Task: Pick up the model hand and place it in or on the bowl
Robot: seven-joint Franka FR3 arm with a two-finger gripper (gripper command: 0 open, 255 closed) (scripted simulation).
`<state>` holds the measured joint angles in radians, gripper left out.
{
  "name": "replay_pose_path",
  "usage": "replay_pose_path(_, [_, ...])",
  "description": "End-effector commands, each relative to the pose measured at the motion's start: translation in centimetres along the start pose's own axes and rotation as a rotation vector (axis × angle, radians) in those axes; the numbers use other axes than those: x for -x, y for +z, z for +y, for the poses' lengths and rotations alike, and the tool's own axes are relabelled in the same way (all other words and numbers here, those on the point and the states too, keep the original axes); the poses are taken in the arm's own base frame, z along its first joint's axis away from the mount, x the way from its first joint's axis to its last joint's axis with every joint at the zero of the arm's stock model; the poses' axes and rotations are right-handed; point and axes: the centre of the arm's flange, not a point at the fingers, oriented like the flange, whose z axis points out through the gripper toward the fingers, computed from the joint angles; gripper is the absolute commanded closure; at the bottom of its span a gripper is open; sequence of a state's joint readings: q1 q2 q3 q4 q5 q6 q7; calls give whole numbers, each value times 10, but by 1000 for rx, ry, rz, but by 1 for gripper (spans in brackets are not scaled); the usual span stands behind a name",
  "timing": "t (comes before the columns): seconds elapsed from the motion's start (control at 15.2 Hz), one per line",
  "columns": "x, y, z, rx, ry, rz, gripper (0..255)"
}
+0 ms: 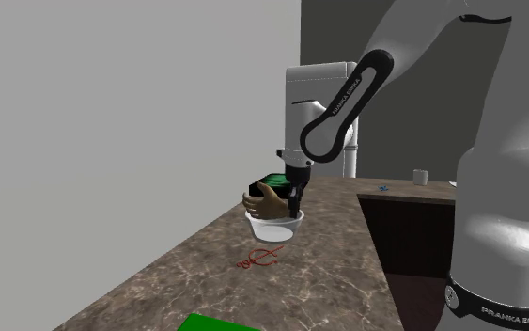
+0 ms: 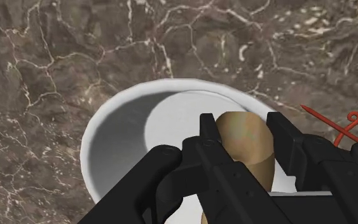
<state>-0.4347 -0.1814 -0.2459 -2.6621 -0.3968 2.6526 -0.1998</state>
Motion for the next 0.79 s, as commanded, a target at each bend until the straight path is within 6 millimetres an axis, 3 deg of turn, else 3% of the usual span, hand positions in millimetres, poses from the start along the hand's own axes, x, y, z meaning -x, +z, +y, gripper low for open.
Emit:
replay_pose_path(0.0, [-1,1,-2,-1,-3,0,255])
replay_pose_path(0.2, [-1,1,-2,-1,-3,0,255])
replay_pose_path(0.26, [0,1,-1,-1,-3,0,0])
replay_pose_path(0.59, [-1,1,-2,-1,-3,0,0])
replay_pose_path(0.73, [-1,-25,-2,-1,-3,0,0])
